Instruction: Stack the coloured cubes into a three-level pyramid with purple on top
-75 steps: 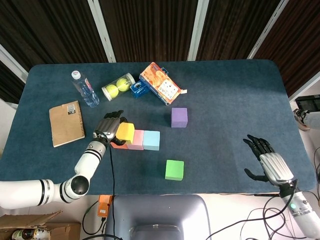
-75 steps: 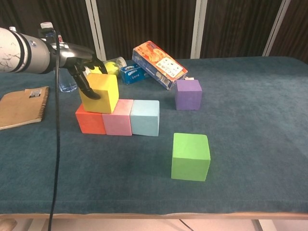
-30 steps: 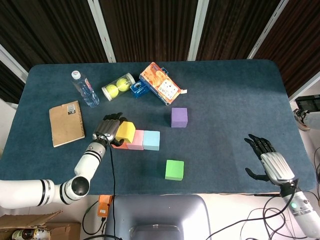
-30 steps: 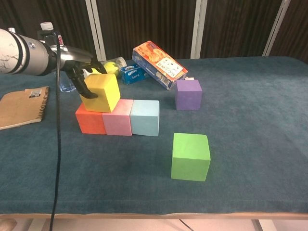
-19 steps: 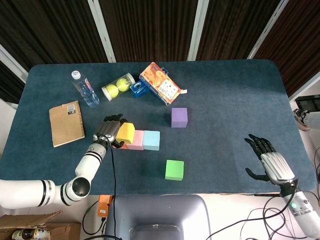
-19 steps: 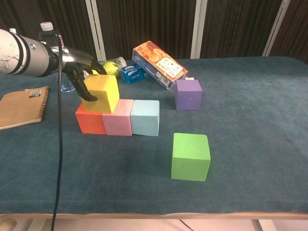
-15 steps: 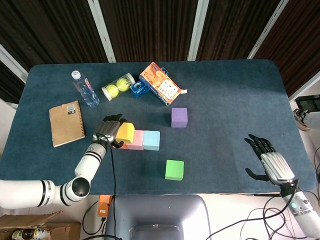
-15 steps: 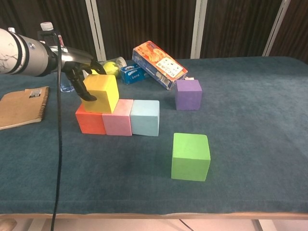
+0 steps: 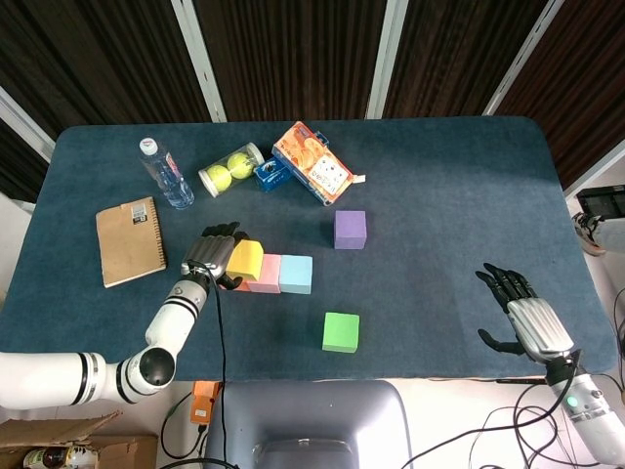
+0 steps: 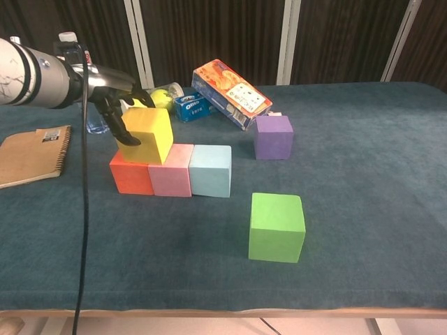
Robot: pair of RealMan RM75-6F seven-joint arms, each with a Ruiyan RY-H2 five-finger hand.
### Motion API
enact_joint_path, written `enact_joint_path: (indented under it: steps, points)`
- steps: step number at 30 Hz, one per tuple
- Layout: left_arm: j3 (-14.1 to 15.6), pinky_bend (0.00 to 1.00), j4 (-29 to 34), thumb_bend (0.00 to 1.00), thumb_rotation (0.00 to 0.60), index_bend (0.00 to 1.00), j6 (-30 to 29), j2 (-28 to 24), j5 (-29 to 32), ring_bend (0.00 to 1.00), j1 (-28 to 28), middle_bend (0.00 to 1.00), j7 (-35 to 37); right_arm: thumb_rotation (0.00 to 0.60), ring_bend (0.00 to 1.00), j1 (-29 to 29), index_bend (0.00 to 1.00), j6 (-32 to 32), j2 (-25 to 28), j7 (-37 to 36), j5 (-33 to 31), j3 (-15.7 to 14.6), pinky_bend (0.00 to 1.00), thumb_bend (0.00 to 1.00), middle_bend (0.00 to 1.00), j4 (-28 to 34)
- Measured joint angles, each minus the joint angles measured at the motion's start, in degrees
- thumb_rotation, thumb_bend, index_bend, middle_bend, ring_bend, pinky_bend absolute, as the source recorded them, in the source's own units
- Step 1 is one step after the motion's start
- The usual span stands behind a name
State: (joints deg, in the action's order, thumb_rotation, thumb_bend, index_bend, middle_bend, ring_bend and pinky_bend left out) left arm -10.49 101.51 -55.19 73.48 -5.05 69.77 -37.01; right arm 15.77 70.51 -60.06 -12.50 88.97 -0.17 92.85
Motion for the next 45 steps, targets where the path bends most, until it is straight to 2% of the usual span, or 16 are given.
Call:
enact_joint_path:
  steps: [5,13,24,29,38,45]
  points:
    - [-0.4,0.07,0.2,0.30,0.598,0.29,0.0,-0.3,-0.4,0.00,-0.2,0.05,0.6,0.600,0.00,0.0,0.00,0.1,0.0,-0.2,0.1,0.0,0.00,0.24,0.00,-0.1]
    - [-0.4,0.07,0.0,0.26,0.515,0.31,0.4,-0.2,-0.5,0.00,-0.4,0.05,1.0,0.600,0.00,-0.1,0.00,0.2,0.1,0.0,0.2,-0.1,0.00,0.24,0.00,0.0]
    - [-0.4,0.07,-0.4,0.26,0.500,0.32,1.7,-0.3,-1.7,0.00,-0.7,0.05,1.8,0.600,0.00,-0.1,0.00,0.1,0.1,-0.1,0.3,-0.1,0.00,0.24,0.00,0.0]
    - [-0.4,0.07,-0.7,0.29,0.501,0.32,2.4,-0.3,-4.3,0.00,-1.1,0.05,2.7,0.600,0.00,-0.2,0.00,0.2,0.2,-0.2,0.2,-0.2,0.00,0.24,0.00,0.0]
    - [0.6,0.07,-1.5,0.34,0.499,0.33,3.8,-0.8,-12.6,0.00,-3.0,0.05,5.0,0.600,0.00,-0.2,0.00,0.2,0.2,-0.1,0.2,-0.1,0.00,0.24,0.00,0.0]
    - [1.5,0.07,-2.7,0.36,0.496,0.33,4.9,-0.8,-14.1,0.00,-3.4,0.05,5.6,0.600,0.00,-0.2,0.00,0.0,0.1,0.1,0.1,-0.2,0.00,0.24,0.00,0.0]
